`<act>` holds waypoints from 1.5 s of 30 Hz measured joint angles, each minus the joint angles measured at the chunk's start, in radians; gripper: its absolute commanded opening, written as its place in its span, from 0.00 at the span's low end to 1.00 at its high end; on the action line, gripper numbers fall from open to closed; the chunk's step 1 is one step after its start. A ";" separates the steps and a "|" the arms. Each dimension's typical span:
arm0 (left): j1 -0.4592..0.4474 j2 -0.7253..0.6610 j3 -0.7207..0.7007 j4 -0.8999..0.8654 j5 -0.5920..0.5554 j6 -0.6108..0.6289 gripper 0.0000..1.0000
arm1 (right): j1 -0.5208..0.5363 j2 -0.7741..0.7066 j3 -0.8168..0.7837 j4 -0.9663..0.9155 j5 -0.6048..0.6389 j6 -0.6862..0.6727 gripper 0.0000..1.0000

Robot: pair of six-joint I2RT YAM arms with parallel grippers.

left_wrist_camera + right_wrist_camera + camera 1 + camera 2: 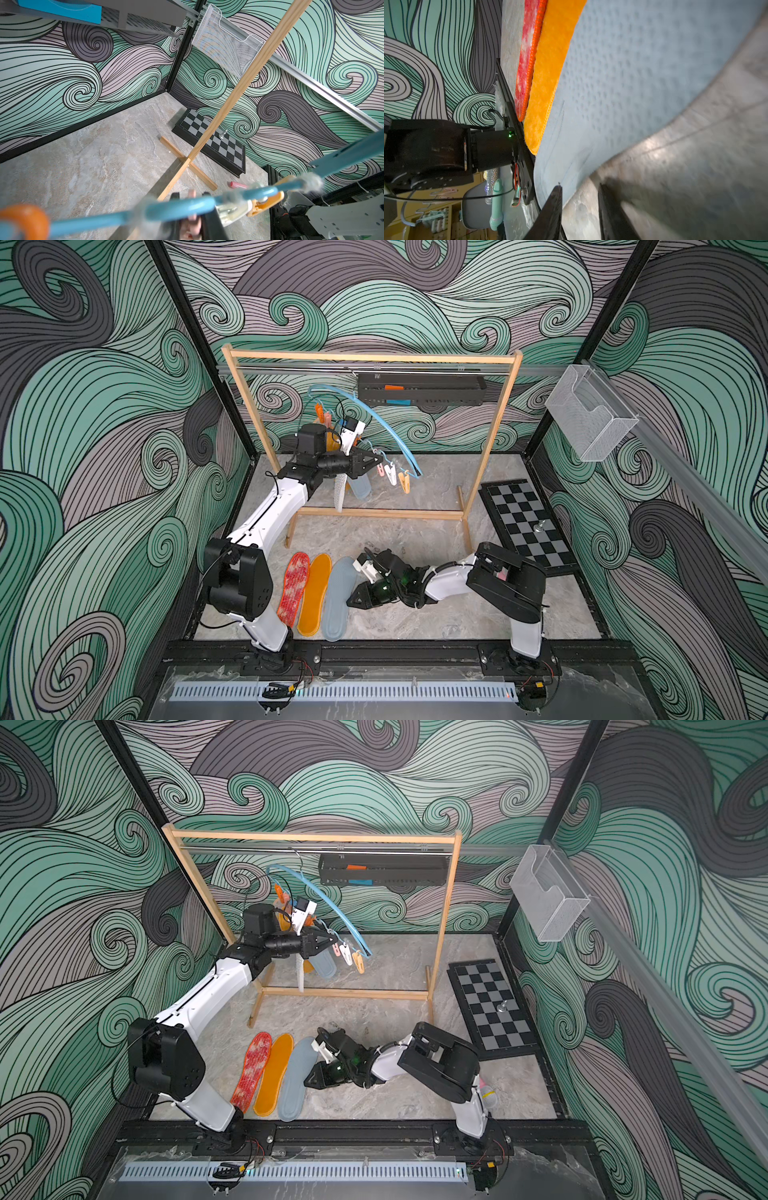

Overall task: Take the shoe insoles off the hanger
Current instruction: Place the insole at the center of the board, then remove the insole from the hanger.

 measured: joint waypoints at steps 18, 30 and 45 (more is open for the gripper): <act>0.010 0.000 0.000 0.000 0.000 0.000 0.03 | -0.184 -1.143 -0.533 -0.296 0.124 -0.461 0.39; 0.013 0.003 0.000 0.000 0.000 0.000 0.03 | -0.184 -1.861 -0.735 -0.556 0.217 -0.541 0.46; 0.013 0.004 0.000 0.004 0.003 -0.013 0.12 | -0.184 -1.569 -0.734 -0.520 0.217 -0.550 0.46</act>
